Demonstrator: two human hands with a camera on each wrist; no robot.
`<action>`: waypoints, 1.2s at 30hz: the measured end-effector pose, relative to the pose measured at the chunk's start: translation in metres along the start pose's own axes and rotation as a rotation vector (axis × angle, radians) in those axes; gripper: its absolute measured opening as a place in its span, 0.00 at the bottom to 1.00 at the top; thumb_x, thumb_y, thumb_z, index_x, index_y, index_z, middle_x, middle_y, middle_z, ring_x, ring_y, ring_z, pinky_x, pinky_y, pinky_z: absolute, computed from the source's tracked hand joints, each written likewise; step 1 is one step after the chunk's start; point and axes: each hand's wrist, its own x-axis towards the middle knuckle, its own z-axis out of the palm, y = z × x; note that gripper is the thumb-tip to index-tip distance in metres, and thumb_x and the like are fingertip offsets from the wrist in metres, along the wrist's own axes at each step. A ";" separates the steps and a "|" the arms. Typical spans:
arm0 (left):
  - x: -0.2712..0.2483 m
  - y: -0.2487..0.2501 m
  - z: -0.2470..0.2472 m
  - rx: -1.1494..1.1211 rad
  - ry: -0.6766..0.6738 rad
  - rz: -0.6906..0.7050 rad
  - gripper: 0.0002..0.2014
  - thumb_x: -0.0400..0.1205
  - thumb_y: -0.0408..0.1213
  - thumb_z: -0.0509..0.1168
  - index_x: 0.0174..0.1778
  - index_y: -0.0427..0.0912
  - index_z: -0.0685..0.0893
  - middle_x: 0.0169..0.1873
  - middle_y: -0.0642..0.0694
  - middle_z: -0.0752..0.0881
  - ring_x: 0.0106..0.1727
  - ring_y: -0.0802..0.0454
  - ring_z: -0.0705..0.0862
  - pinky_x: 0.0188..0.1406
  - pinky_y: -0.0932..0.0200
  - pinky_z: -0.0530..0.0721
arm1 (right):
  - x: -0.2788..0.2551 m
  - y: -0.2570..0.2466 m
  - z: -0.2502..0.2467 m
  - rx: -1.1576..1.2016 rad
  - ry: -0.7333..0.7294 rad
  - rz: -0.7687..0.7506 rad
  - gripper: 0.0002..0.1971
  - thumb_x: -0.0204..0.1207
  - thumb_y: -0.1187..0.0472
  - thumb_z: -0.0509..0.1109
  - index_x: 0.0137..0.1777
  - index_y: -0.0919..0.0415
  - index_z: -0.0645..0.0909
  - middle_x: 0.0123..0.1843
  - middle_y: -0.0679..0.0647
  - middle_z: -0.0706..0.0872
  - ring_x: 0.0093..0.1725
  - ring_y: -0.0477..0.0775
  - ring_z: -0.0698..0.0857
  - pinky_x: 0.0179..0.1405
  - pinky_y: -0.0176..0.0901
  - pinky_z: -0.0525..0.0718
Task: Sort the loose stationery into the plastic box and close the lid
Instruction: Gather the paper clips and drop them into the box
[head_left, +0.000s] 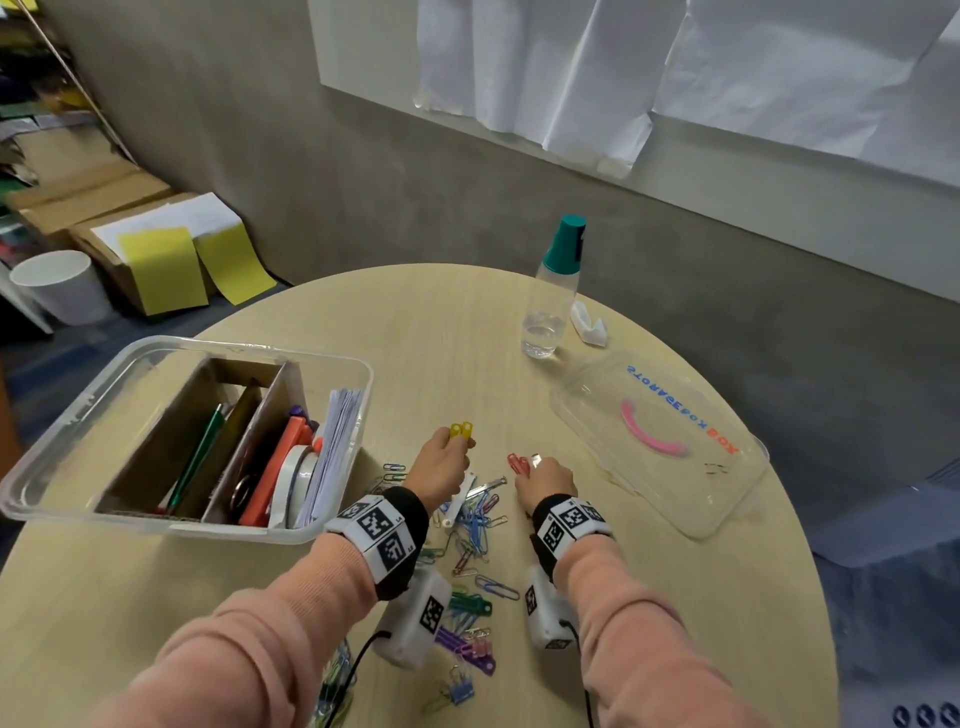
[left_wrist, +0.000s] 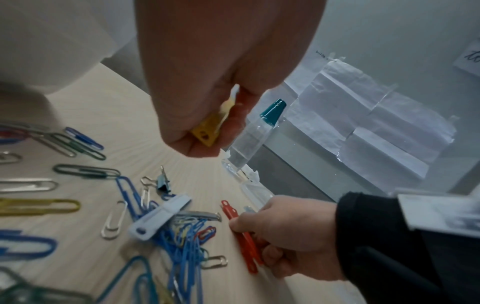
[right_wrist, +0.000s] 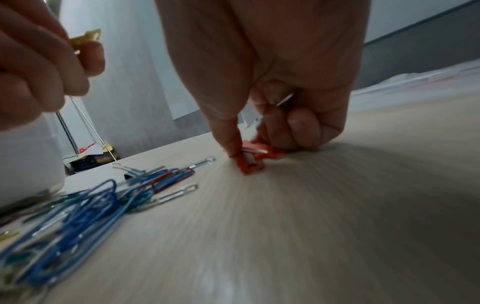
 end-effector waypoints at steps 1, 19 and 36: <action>0.001 -0.002 0.001 0.032 -0.004 -0.002 0.09 0.85 0.37 0.50 0.47 0.39 0.73 0.29 0.47 0.69 0.29 0.53 0.67 0.28 0.60 0.67 | -0.002 0.002 -0.001 -0.019 -0.015 -0.017 0.15 0.80 0.61 0.60 0.63 0.65 0.79 0.61 0.63 0.85 0.59 0.63 0.84 0.46 0.40 0.76; 0.026 -0.024 0.009 0.989 -0.005 -0.033 0.16 0.82 0.45 0.63 0.55 0.34 0.83 0.52 0.38 0.86 0.52 0.43 0.86 0.51 0.55 0.82 | -0.035 0.063 -0.016 0.298 -0.016 -0.087 0.03 0.84 0.63 0.55 0.52 0.61 0.68 0.44 0.56 0.81 0.41 0.55 0.81 0.40 0.38 0.74; 0.033 -0.012 0.015 0.888 -0.066 0.106 0.14 0.83 0.39 0.58 0.61 0.36 0.71 0.54 0.38 0.82 0.53 0.39 0.82 0.46 0.55 0.76 | -0.046 0.041 -0.001 0.013 0.085 0.119 0.14 0.81 0.58 0.62 0.62 0.64 0.76 0.61 0.60 0.84 0.59 0.62 0.84 0.52 0.45 0.80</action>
